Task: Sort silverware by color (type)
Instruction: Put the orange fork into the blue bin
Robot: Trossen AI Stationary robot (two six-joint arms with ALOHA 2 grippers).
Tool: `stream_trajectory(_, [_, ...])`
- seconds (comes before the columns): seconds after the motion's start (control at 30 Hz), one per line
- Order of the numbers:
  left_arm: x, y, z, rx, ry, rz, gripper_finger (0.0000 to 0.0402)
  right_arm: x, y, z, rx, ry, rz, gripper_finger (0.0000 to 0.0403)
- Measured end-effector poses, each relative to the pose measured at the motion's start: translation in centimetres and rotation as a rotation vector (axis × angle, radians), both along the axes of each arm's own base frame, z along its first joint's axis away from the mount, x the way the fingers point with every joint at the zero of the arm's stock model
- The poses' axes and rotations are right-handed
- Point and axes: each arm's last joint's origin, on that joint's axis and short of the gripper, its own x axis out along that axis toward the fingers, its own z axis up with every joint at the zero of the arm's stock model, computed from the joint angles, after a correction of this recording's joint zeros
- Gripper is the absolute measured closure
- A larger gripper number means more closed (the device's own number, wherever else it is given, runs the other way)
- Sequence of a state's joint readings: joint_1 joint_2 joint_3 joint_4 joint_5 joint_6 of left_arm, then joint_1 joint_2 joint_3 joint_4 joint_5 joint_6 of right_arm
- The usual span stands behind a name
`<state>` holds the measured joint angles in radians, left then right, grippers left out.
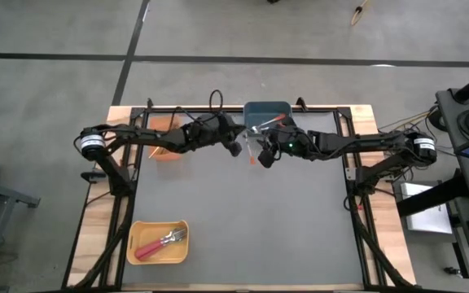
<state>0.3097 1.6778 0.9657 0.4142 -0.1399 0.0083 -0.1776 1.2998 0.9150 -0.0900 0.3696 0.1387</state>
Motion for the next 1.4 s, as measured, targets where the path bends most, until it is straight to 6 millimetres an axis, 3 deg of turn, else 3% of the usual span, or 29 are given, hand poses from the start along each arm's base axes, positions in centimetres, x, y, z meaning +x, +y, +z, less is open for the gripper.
stream_trajectory(0.13, [-0.2, 0.4, 0.1, -0.058, -0.037, 0.089, 0.0401, 0.4, -0.1, -0.3, 0.045, -0.046, -0.032, 0.0243])
stream_trajectory(0.5, [-0.3, 0.6, 0.0, -0.098, -0.049, 0.109, 0.0401, 3.0, -0.7, -4.2, 0.243, -0.130, -0.171, 0.0245])
stream_trajectory(0.77, [-0.3, 0.6, 0.0, -0.115, -0.053, 0.115, 0.0401, 4.5, -1.1, -6.0, 0.216, -0.165, -0.203, 0.0252])
stream_trajectory(1.0, [-0.3, 0.6, -0.1, -0.119, -0.039, 0.118, 0.0401, 4.7, -1.2, -6.3, 0.167, -0.161, -0.235, 0.0255])
stream_trajectory(1.4, [-0.2, 0.2, -0.3, -0.118, -0.013, 0.045, 0.0401, 4.8, -1.1, -6.3, 0.140, -0.114, -0.118, 0.0260])
